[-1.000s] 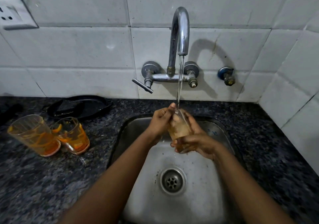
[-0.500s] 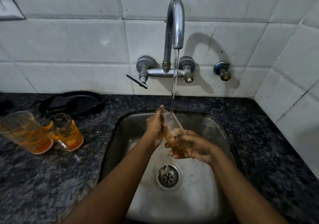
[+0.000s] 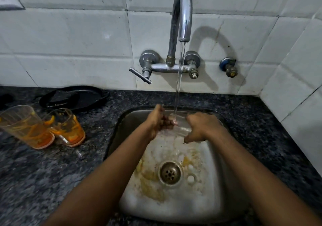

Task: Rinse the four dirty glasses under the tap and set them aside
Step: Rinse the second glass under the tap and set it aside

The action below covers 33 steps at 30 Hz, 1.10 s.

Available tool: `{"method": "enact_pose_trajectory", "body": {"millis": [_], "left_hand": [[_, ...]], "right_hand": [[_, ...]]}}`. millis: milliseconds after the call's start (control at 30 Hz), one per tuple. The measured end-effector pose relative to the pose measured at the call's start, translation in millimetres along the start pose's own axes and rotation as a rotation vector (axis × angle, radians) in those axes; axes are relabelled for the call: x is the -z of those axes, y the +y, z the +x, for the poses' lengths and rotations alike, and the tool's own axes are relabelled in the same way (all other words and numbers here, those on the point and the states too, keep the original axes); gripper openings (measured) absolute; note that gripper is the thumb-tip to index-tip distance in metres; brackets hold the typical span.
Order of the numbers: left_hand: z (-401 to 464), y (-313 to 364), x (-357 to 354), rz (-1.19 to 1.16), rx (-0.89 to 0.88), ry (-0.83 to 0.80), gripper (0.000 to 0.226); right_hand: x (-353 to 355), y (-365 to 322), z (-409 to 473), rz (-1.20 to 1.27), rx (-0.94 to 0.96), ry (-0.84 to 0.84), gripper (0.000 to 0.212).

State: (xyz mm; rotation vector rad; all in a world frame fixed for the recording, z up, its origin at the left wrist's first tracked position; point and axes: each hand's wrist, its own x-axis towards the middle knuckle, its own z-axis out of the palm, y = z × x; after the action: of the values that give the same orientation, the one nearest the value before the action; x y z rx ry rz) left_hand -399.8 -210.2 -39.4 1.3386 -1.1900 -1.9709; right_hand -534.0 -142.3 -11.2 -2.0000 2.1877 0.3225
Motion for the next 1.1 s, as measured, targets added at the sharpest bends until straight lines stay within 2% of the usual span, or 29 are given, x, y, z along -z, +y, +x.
{"method": "enact_pose_trajectory", "body": {"millis": [67, 133, 200, 233, 267, 333, 367, 400, 433, 500, 533, 600, 700, 767, 800, 867, 967, 1000, 1033, 1067, 1100], "left_hand": [[-9, 20, -2, 0.123, -0.180, 0.012, 0.033], [-17, 37, -6, 0.352, -0.350, -0.081, 0.030], [-24, 46, -6, 0.575, -0.429, -0.380, 0.024], [-27, 47, -8, 0.677, -0.393, -0.529, 0.029], [-29, 47, -7, 0.824, -0.364, -0.620, 0.045], [-26, 43, -15, 1.273, -0.343, -0.573, 0.079], [-24, 39, -20, 1.541, -0.352, -0.481, 0.084], [-22, 36, -26, 1.802, -0.379, -0.391, 0.080], [-23, 34, -33, 1.965, -0.402, -0.314, 0.072], [-25, 35, -42, 2.079, -0.431, -0.224, 0.066], [-28, 38, -44, 2.068, -0.465, -0.241, 0.067], [-30, 47, -38, 1.856, -0.540, -0.347, 0.059], [-32, 61, -23, 1.276, -0.423, -0.537, 0.032], [-32, 66, -18, 0.880, -0.326, -0.542, 0.032], [-30, 67, -18, 0.781, -0.311, -0.508, 0.039], [-26, 60, -24, 0.749, -0.415, -0.317, 0.049], [-19, 37, -41, 0.689, -0.639, 0.297, 0.053], [-19, 33, -44, 0.631, -0.676, 0.466, 0.052], [-17, 31, -43, 0.600, -0.713, 0.555, 0.048], [-17, 30, -40, 0.556, -0.735, 0.563, 0.043], [-15, 31, -35, 0.471, -0.747, 0.506, 0.040]], "right_hand": [[-8, 6, 8, 0.157, -0.012, 0.091, 0.066], [-12, 9, 16, 0.420, 0.022, 0.223, 0.068], [-11, 10, 23, 0.714, 0.069, 0.345, 0.057], [-11, 9, 23, 0.779, 0.094, 0.373, 0.048], [-10, 9, 24, 0.789, 0.123, 0.428, 0.044], [-15, 8, 29, 0.563, 0.227, 0.488, 0.059], [-15, 5, 27, 0.503, 0.254, 0.494, 0.066], [-15, 4, 27, 0.449, 0.295, 0.518, 0.068], [-16, 4, 27, 0.417, 0.343, 0.556, 0.068], [-15, 5, 29, 0.399, 0.387, 0.604, 0.069], [-14, 7, 30, 0.418, 0.387, 0.597, 0.073], [-15, 9, 29, 0.510, 0.317, 0.538, 0.081], [-23, 7, 24, 0.671, 0.137, 0.481, 0.085], [-26, 11, 18, 0.759, 0.021, 0.500, 0.092], [-25, 10, 14, 0.733, -0.026, 0.512, 0.095], [-20, 2, 10, 0.569, -0.108, 0.496, 0.102], [-15, -25, 7, 0.373, -0.161, 0.491, 0.111], [-14, -31, 6, 0.398, -0.134, 0.481, 0.111], [-12, -34, 4, 0.503, -0.087, 0.441, 0.111], [-8, -32, 0, 0.691, -0.024, 0.353, 0.111], [-4, -26, -4, 0.950, 0.036, 0.222, 0.109]]}}
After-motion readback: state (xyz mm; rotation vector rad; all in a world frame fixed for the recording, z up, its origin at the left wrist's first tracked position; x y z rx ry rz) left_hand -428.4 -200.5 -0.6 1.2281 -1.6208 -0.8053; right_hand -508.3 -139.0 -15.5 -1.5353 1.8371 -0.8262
